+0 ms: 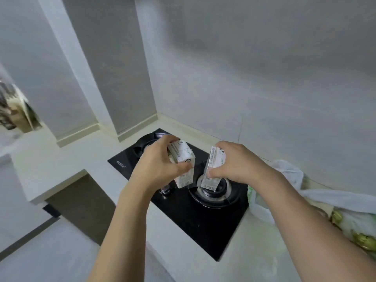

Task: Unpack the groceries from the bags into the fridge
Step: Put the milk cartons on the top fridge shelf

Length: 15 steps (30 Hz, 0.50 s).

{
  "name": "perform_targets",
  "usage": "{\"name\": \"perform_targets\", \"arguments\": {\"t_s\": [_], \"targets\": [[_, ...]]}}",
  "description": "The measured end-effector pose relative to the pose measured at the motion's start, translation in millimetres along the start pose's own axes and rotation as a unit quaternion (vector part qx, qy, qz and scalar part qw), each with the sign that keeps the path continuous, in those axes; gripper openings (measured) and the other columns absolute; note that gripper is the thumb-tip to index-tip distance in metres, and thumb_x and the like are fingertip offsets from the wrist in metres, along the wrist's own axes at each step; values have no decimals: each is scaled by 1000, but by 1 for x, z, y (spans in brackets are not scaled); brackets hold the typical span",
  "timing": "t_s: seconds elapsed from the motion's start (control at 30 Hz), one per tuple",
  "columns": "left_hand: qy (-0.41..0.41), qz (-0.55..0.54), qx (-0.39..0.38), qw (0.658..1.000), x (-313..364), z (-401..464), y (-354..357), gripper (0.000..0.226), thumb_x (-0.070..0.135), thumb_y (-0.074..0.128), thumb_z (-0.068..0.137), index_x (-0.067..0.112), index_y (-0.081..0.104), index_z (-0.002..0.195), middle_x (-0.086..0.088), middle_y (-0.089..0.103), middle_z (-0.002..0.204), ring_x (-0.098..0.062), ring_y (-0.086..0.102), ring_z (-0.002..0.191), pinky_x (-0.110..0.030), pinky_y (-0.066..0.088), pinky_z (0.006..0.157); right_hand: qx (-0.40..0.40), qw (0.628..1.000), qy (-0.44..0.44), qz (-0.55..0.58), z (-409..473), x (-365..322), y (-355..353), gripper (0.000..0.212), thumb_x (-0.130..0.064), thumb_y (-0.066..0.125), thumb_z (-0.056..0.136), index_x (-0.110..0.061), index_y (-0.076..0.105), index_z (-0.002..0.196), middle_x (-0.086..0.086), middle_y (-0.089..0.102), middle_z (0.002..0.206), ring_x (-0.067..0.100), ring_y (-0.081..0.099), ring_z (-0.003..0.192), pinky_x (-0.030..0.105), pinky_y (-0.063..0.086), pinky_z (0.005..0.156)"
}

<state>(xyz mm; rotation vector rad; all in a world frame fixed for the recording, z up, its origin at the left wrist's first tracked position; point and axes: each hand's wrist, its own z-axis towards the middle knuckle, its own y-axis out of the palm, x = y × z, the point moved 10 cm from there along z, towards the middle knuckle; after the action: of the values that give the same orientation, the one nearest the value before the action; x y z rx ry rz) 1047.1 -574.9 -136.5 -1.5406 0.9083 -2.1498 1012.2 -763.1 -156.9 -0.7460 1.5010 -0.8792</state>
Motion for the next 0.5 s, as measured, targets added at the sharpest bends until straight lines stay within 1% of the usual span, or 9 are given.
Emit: {"name": "perform_targets", "arguments": {"t_s": [0.03, 0.13, 0.2, 0.3, 0.37, 0.43, 0.5], "targets": [[-9, 4, 9, 1000, -8, -6, -12, 65, 37, 82, 68, 29, 52, 125, 13, 62, 103, -9, 66, 84, -37, 60, 70, -8, 1000, -11, 4, 1, -14, 7, 57, -43, 80, 65, -29, 53, 113, -8, 56, 105, 13, 56, 90, 29, 49, 72], [-31, 20, 35, 999, -36, -27, -51, 66, 39, 82, 68, 29, 51, 126, 15, 61, 105, -3, 61, 92, -32, 57, 78, -36, 998, -48, 23, 5, -60, 31, 53, -41, 81, 64, -32, 55, 110, -12, 57, 100, 7, 57, 85, 28, 48, 67], [-46, 25, 45, 998, -55, -43, -78, 67, 40, 82, 69, 29, 50, 127, 14, 60, 106, -2, 61, 91, -33, 57, 78, -50, 995, -75, 34, 5, -95, 46, 48, -37, 80, 64, -31, 57, 106, -12, 57, 98, 6, 58, 81, 28, 50, 65], [-68, 35, 71, 995, -82, -69, -120, 64, 38, 82, 71, 28, 50, 125, 12, 60, 106, -1, 59, 89, -30, 57, 77, -72, 990, -116, 34, 4, -146, 71, 42, -33, 79, 68, -26, 58, 103, -11, 58, 95, 5, 58, 78, 28, 50, 63], [-84, 39, 96, 991, -100, -89, -147, 62, 38, 82, 70, 29, 51, 123, 15, 59, 103, -2, 60, 89, -32, 58, 77, -90, 986, -137, 31, 3, -178, 90, 41, -34, 78, 69, -28, 56, 103, -13, 58, 93, 4, 58, 77, 27, 50, 63], [-106, 45, 121, 986, -121, -111, -174, 61, 39, 82, 70, 31, 50, 122, 17, 58, 102, -3, 61, 90, -35, 59, 77, -108, 980, -163, 30, 1, -211, 112, 41, -36, 79, 66, -31, 56, 100, -12, 59, 93, 7, 60, 76, 28, 51, 59], [-132, 46, 140, 980, -142, -136, -198, 62, 38, 82, 70, 31, 50, 122, 15, 57, 103, -3, 60, 92, -35, 59, 77, -126, 973, -190, 30, -4, -244, 134, 42, -37, 80, 64, -31, 57, 98, -12, 60, 94, 8, 61, 76, 27, 51, 59]]}}
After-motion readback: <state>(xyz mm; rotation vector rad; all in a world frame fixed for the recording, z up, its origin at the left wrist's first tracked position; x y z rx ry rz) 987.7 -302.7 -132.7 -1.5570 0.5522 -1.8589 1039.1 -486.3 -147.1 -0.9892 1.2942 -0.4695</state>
